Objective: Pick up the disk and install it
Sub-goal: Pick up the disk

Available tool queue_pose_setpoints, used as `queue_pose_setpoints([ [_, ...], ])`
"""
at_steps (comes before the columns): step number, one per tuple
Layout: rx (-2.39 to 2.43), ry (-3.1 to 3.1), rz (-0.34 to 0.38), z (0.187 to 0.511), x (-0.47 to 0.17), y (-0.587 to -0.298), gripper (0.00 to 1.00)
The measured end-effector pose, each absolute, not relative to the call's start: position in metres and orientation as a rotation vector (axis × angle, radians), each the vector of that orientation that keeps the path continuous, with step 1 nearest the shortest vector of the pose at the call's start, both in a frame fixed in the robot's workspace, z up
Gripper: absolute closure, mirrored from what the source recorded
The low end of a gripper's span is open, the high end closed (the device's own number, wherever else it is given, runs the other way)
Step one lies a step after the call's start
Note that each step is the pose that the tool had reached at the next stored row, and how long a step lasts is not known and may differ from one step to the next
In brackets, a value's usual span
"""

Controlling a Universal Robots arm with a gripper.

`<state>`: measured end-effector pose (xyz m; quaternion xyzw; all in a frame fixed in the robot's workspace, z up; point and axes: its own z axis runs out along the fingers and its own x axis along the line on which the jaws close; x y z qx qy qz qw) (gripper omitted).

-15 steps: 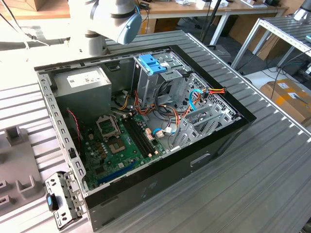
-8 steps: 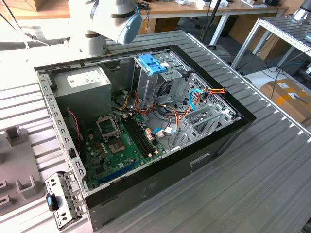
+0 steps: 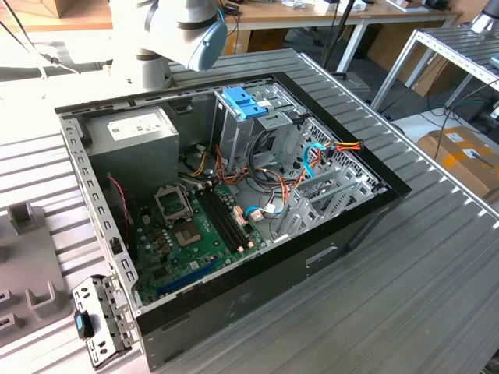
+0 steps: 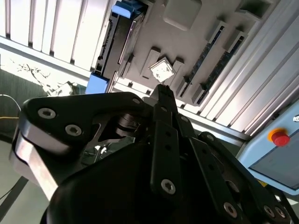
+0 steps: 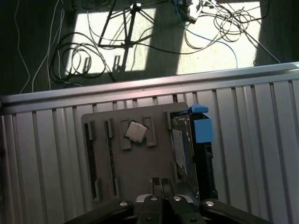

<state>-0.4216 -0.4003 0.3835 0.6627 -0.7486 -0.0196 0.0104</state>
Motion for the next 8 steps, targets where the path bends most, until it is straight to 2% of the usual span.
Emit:
queue_pose_setpoints([
  [8, 2.113, -2.295, -0.061, 0.3835, -0.4216, -0.4003, 0.89],
])
